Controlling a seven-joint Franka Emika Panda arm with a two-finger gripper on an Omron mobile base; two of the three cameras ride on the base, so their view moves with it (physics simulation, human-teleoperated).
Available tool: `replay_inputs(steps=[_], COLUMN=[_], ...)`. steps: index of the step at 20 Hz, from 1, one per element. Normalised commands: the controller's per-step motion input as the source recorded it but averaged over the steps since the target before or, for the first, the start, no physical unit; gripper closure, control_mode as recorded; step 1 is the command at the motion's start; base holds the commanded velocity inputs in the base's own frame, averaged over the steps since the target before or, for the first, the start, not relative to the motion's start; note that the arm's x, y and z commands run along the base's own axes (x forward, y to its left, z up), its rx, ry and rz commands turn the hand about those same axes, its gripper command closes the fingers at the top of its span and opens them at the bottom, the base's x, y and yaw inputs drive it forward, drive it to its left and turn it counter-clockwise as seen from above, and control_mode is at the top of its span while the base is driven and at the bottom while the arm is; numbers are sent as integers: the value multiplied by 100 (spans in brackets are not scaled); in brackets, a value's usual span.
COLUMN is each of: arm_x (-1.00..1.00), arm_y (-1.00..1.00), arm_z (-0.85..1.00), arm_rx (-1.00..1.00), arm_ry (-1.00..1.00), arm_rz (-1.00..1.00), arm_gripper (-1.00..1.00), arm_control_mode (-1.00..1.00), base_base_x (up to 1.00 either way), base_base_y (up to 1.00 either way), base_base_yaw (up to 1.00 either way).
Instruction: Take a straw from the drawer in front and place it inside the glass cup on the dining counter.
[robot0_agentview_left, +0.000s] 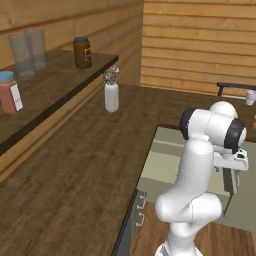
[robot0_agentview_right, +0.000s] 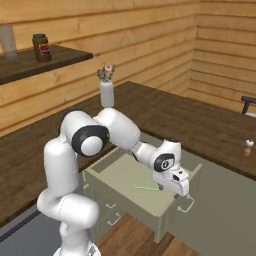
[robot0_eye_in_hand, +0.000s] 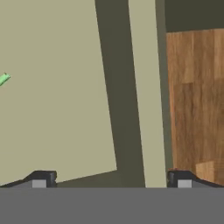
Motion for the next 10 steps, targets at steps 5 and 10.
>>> replay_inputs(steps=[5, 10], arm_x=[-6, 6], arm_y=[44, 98], arm_z=[51, 37], arm_rx=[0, 0], arm_ry=[-11, -4], arm_rz=[4, 19], arm_gripper=[-100, -100], arm_control_mode=[-100, -100], base_base_x=[0, 0], base_base_y=[0, 0], base_base_yaw=[0, 0])
